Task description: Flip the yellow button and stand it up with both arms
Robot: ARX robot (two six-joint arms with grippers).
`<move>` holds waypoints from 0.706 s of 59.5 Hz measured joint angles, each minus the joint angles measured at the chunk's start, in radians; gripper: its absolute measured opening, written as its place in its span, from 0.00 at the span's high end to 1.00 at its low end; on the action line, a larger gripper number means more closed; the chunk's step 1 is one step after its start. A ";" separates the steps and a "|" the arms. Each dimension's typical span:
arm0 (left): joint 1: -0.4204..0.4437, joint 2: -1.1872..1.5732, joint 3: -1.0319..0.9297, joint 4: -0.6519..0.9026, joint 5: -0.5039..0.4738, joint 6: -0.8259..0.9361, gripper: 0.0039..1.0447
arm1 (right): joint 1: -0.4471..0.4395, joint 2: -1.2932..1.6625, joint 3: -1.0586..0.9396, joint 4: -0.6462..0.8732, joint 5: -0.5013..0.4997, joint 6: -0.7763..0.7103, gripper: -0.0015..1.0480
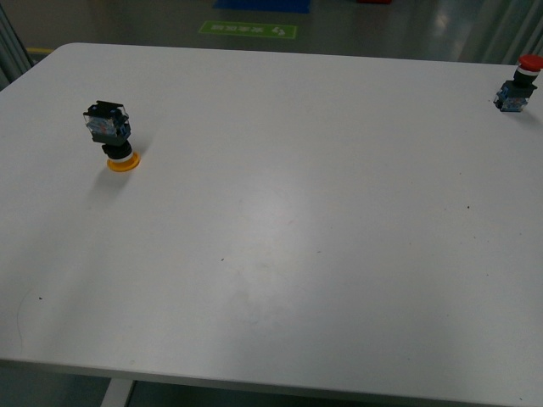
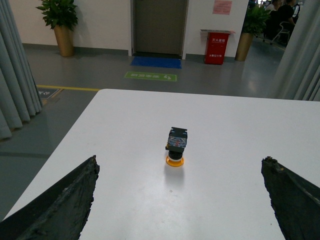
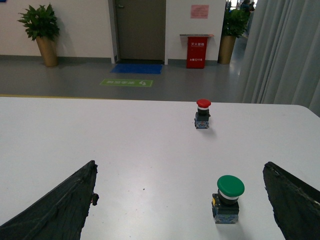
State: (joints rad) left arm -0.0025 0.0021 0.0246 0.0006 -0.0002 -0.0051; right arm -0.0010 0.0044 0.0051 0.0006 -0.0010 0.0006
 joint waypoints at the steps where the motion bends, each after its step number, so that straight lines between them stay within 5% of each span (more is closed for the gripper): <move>1: 0.000 0.000 0.000 0.000 0.000 0.000 0.06 | 0.000 0.000 0.000 0.000 0.000 0.000 0.07; 10: 0.000 0.005 0.002 -0.006 -0.005 -0.003 0.06 | 0.000 0.000 0.000 0.000 0.000 0.000 0.07; 18: 0.098 0.294 0.141 -0.274 0.057 -0.140 0.06 | 0.000 -0.001 0.000 0.000 -0.001 0.000 0.07; 26: 0.259 0.704 0.284 -0.055 0.198 -0.122 0.06 | 0.000 -0.001 0.000 0.000 0.000 0.000 0.07; 42: 0.302 1.276 0.593 0.069 0.323 -0.040 0.06 | 0.000 -0.001 0.000 0.000 0.000 0.000 0.07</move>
State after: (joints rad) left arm 0.2996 1.2785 0.6174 0.0700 0.3225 -0.0452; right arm -0.0010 0.0036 0.0051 0.0006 -0.0010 0.0006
